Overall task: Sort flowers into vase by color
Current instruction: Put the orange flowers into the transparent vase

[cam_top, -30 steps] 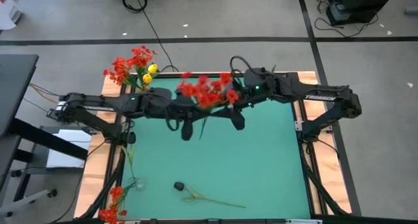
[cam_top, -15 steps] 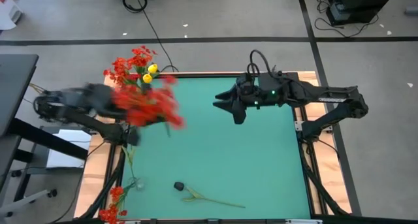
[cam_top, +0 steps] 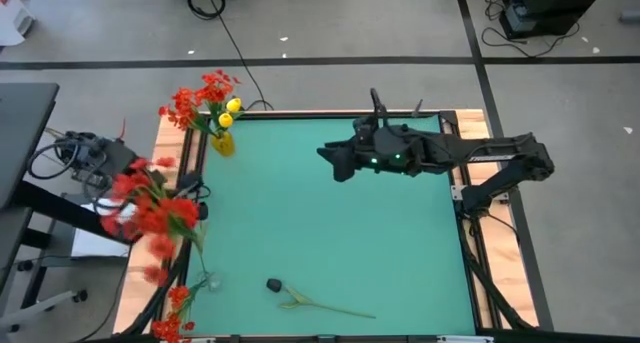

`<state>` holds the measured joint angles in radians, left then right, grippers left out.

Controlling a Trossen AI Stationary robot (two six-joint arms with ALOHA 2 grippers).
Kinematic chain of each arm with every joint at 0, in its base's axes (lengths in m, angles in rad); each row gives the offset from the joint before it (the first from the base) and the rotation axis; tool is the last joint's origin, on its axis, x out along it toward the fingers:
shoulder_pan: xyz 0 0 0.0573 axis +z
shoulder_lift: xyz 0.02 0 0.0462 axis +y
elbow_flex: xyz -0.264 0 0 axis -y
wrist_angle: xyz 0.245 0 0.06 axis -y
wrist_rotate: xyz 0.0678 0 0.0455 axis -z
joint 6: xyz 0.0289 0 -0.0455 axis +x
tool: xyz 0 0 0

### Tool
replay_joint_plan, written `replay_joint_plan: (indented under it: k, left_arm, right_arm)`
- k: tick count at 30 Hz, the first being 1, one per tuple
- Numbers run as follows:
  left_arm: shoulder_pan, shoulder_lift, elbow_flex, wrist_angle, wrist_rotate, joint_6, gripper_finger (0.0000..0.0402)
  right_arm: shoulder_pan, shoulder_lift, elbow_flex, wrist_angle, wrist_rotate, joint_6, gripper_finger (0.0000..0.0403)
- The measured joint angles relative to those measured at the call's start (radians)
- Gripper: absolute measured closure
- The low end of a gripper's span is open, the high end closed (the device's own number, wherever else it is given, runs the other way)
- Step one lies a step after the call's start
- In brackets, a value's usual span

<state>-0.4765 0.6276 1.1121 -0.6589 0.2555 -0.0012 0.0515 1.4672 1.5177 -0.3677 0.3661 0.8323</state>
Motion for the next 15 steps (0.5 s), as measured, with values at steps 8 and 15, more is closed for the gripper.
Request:
replay_joint_plan:
  k: [8,15]
  left_arm:
    - [-0.066,-0.289,-0.378,0.316,0.003,-0.18,0.0391]
    - [-0.13,-0.347,-0.532,0.391,0.02,-0.162,0.0391]
  right_arm:
    - [0.045,0.055,0.0,0.003,0.064,0.106,0.0208]
    - [0.061,0.075,0.0,0.004,0.06,0.11,0.0207]
